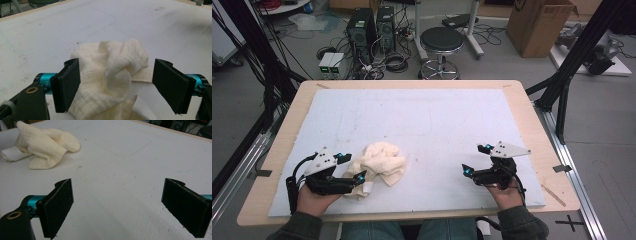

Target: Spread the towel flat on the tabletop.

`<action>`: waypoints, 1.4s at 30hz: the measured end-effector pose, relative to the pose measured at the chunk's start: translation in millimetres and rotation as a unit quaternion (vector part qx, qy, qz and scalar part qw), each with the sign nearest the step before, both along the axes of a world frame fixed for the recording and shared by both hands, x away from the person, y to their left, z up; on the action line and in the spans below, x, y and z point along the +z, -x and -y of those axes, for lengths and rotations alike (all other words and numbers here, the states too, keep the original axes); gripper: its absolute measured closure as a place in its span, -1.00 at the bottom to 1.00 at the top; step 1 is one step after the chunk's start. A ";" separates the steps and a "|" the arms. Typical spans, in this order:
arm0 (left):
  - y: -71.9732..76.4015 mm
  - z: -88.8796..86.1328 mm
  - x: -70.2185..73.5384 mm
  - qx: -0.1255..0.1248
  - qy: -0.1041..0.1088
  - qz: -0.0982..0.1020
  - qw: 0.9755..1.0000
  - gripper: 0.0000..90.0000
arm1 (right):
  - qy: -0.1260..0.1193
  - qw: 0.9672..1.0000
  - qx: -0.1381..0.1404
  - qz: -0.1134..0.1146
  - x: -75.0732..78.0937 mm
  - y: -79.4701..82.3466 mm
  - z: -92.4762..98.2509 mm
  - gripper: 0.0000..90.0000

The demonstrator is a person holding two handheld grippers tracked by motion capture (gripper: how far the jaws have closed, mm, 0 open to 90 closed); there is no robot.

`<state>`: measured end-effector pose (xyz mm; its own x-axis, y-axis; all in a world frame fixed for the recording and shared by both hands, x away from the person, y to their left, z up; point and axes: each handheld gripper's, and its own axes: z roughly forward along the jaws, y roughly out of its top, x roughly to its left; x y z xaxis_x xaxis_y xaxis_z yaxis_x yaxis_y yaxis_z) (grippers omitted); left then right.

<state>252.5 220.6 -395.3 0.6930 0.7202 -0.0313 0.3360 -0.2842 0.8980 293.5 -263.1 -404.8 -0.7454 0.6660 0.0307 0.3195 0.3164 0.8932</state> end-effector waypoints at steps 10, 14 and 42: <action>-0.5 -1.7 -0.3 -0.002 0.006 -0.002 1.000 -0.49 | 0.001 1.000 0.001 -0.004 -1.4 -0.1 0.6 -0.78; -0.4 -2.9 0.4 -0.002 0.011 0.000 1.000 -0.49 | 0.003 1.000 0.001 -0.002 -1.3 0.5 1.3 -0.78; -19.9 8.7 5.2 -0.009 0.023 -0.005 1.000 -0.49 | 0.009 1.000 0.001 0.000 -2.3 2.1 0.7 -0.78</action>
<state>272.4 211.9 -390.2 0.7055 0.7052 -0.0708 0.3396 -0.2487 0.9071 291.4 -263.8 -407.1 -0.7472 0.6643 0.0194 0.3191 0.3330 0.8873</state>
